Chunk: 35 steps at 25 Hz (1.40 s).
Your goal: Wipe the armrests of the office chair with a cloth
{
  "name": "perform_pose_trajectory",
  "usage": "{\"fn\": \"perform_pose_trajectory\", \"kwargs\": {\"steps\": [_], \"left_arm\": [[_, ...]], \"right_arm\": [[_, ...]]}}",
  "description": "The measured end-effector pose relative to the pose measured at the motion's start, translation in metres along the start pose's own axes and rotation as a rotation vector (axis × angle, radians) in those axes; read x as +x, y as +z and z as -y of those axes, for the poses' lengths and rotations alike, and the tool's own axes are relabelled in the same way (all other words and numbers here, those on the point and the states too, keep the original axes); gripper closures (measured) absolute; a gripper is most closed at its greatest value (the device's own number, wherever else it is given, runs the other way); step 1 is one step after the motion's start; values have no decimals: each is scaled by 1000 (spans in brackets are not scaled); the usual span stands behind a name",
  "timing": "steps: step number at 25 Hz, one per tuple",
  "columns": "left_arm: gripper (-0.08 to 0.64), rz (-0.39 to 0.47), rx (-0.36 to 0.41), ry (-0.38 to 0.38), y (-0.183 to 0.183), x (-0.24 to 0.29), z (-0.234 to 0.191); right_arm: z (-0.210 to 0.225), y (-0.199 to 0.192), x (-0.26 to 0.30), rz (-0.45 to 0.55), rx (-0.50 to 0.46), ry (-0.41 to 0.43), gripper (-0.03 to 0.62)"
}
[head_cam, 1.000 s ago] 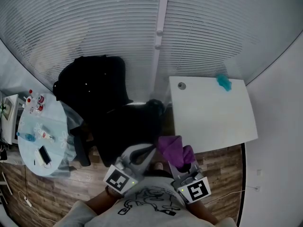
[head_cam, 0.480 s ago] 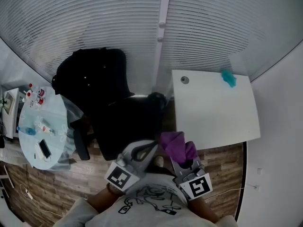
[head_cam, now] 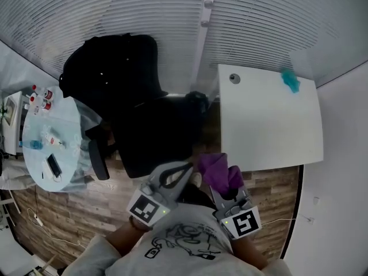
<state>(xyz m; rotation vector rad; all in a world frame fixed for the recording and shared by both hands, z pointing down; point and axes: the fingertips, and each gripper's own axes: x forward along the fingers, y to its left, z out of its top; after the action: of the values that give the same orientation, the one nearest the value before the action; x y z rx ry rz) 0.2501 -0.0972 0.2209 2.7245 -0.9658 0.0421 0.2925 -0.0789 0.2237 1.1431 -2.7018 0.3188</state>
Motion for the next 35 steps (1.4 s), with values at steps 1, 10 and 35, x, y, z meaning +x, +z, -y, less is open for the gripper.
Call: {"fn": "perform_pose_trajectory", "kwargs": {"steps": [1, 10, 35], "left_arm": [[557, -6, -7, 4, -4, 0, -1], [558, -25, -22, 17, -20, 6, -6], [557, -113, -29, 41, -122, 54, -92]], "right_arm": [[2, -3, 1, -2, 14, -4, 563], [8, -19, 4, -12, 40, 1, 563], [64, -121, 97, -142, 29, 72, 563]]}}
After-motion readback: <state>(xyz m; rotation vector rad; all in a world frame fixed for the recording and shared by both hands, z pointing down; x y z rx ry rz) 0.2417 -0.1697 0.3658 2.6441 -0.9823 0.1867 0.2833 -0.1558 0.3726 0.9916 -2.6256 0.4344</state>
